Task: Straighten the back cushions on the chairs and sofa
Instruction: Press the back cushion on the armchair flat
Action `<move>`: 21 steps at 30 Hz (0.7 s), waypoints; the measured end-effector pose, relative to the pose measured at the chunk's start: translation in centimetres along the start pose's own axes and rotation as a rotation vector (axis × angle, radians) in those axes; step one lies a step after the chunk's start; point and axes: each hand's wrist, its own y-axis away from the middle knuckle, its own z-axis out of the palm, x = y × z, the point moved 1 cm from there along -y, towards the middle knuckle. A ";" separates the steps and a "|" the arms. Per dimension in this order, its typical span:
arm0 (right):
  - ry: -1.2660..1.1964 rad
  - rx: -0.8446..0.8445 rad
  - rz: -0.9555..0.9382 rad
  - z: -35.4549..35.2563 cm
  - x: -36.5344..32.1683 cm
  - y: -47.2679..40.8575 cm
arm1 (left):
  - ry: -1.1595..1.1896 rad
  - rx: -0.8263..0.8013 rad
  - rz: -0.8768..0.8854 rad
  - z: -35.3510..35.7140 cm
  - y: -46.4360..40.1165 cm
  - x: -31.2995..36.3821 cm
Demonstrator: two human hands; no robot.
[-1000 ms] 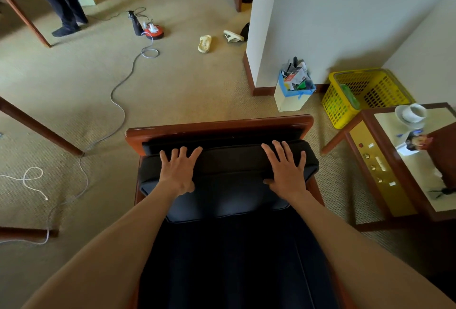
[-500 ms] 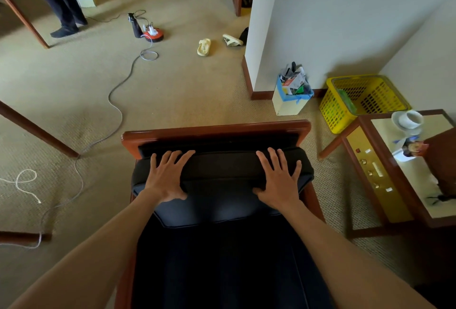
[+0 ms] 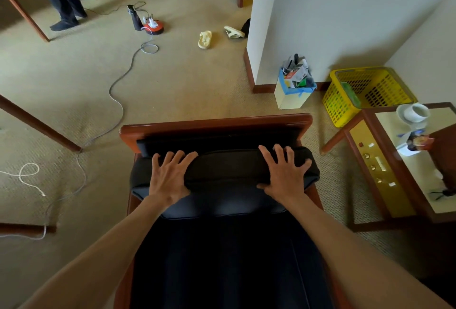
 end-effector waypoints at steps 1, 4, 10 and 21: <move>-0.007 -0.022 -0.005 -0.3 -0.3 -0.6 | 0.011 -0.005 -0.009 0.0 -0.1 -0.3; -0.015 -0.048 -0.019 -0.6 -1.4 -1.6 | 0.058 -0.104 -0.033 -0.5 -1.2 -1.1; -0.025 -0.100 -0.033 -0.6 -1.7 -3.0 | 0.059 -0.161 -0.078 0.2 -2.1 -0.5; -0.062 -0.288 -0.018 -5.4 -3.5 -1.1 | 0.164 -0.344 -0.103 -4.6 -1.2 1.0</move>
